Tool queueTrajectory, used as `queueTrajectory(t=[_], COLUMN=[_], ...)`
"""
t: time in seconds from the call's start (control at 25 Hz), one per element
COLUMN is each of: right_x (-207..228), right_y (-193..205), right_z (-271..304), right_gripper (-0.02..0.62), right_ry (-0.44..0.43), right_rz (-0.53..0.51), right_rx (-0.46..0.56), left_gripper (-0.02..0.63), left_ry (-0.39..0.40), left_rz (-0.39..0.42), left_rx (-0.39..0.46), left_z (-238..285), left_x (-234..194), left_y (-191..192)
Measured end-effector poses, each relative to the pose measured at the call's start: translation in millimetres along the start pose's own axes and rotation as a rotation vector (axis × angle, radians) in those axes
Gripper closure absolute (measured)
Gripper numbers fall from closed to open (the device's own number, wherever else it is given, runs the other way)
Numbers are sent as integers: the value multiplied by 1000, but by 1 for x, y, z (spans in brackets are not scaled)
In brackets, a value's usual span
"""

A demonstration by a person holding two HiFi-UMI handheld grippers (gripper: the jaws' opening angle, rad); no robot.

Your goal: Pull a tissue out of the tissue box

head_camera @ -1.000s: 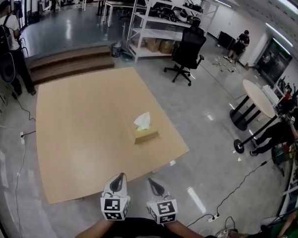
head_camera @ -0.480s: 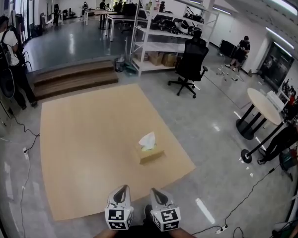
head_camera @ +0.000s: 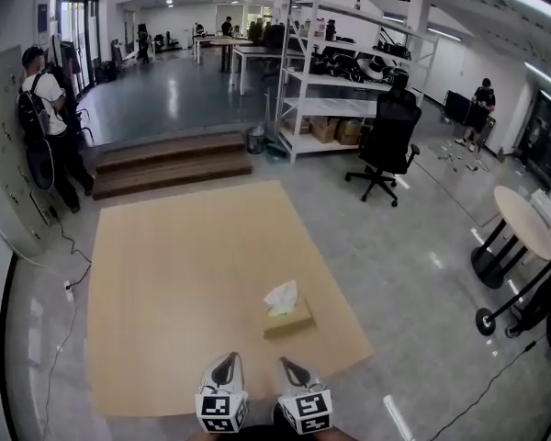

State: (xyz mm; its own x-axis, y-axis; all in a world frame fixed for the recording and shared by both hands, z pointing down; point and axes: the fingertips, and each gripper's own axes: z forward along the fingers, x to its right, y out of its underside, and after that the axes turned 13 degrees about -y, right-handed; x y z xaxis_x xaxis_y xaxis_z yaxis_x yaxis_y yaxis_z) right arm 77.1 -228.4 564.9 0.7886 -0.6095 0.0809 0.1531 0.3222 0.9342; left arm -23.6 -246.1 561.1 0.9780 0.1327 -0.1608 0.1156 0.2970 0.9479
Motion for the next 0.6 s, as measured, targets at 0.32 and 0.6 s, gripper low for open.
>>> queueTrajectory(t=[0.32,0.6], right_x=[46,54], right_y=[-2,-21], right_z=[21,35], right_gripper=[603,604], right_ry=[-98,-106], right_rz=[-22,-22], right_rx=[-11,10], left_gripper=[588,588], left_ry=[-86,-112], left_rz=[15,32], left_rx=[-4,19], left_z=[34,46], left_x=[19,6], left_y=[-4,-26])
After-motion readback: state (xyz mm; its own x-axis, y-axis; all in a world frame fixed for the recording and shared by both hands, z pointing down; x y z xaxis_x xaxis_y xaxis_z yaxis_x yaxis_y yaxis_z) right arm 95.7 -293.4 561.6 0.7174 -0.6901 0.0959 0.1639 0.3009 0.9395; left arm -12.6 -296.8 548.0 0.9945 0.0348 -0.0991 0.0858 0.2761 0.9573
